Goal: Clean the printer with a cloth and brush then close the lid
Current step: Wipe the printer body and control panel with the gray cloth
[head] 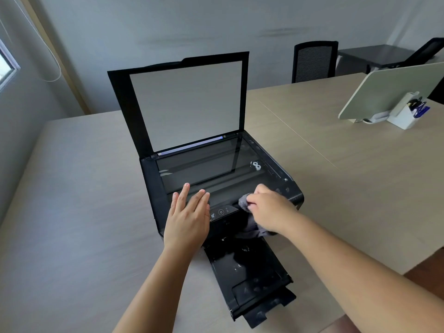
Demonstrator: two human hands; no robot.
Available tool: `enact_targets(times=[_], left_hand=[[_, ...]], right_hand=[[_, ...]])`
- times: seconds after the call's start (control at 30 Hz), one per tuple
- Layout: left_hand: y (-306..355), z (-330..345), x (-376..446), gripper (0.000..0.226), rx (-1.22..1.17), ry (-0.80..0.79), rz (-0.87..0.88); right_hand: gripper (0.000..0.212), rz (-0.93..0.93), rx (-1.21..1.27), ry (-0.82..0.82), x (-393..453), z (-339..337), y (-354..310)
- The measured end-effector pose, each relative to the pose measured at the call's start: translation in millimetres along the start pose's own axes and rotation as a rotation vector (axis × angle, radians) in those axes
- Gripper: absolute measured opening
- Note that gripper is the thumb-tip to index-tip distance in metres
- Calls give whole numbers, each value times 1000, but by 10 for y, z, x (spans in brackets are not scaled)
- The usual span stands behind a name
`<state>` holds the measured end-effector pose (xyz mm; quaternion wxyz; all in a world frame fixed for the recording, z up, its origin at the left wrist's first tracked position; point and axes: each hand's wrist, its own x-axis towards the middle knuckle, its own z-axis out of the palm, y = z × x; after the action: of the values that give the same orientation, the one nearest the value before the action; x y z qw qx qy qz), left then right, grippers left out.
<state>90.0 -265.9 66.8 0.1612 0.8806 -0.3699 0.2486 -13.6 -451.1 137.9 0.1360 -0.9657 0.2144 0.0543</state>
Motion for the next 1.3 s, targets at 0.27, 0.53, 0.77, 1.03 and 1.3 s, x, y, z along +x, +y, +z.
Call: enact_targets(times=[0.27, 0.53, 0.77, 1.03, 1.3], left_hand=[[-6, -8, -13, 40, 1, 0, -1], [-4, 21, -18, 37, 40, 12, 54], [-12, 27, -15, 37, 41, 29, 38], [1, 15, -3, 38, 38, 18, 36], [0, 19, -6, 37, 44, 0, 36]], right_hand=[[30, 96, 339, 116, 33, -84, -49], [10, -19, 153, 66, 108, -39, -251], [16, -6, 4, 2, 252, -154, -379], [19, -47, -33, -9, 247, -172, -349], [22, -96, -82, -83, 266, -279, -336]])
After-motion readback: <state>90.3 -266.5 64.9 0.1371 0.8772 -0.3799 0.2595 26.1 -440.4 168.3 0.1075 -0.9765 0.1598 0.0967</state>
